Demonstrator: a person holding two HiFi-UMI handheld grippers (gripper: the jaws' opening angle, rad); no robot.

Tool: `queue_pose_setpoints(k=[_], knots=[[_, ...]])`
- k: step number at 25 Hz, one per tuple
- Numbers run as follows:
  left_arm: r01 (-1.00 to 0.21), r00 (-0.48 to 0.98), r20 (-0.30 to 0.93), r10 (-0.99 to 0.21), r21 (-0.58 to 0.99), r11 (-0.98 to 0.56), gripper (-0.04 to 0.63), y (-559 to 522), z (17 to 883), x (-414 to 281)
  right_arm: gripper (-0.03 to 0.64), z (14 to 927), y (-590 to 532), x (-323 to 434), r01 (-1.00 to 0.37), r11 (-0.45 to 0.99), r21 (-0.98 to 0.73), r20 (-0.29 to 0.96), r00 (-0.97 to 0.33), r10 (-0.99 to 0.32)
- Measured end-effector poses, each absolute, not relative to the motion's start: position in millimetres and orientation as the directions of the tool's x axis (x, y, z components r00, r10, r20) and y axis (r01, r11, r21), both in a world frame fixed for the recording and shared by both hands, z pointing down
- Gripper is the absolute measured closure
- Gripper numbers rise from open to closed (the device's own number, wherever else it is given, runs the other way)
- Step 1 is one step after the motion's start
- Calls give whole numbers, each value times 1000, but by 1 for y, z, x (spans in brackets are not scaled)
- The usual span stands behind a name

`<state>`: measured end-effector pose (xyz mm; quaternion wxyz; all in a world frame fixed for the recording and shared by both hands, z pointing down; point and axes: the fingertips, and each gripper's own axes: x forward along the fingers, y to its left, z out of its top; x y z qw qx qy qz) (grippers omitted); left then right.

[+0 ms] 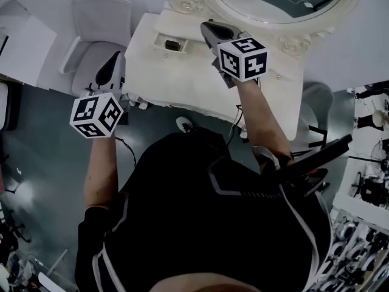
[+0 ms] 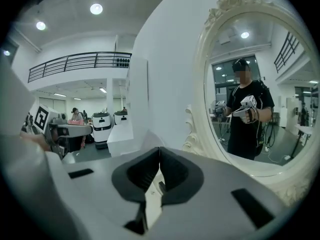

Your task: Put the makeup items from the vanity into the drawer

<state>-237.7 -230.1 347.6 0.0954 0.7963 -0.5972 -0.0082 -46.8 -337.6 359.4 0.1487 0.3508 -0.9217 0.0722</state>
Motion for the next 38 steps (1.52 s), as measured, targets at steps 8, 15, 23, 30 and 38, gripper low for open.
queue_pose_setpoints(k=[8,15,23,30,38], knots=[[-946,302,108,-947,159,-284,592,-232,338,-230,612,338,-328,-27,-689,724,-24,262,-703,-661],[-951,281,89,-955,162,-265,592,-240,329,-227,612,322,-327,-19,-704,710,13,229,-689,-687],[-938,308,71,-949,187,-291,592,-241,323,-221,614,308,-333,-11,-716,697,31,200,-679,-706],[-936,329,72,-942,154,-315,592,-241,319,-212,614,309,-335,-12,-716,698,24,202,-680,-705],[-955,289,95,-952,102,-280,592,-248,324,-219,614,306,-339,-11,-721,692,26,193,-676,-711]])
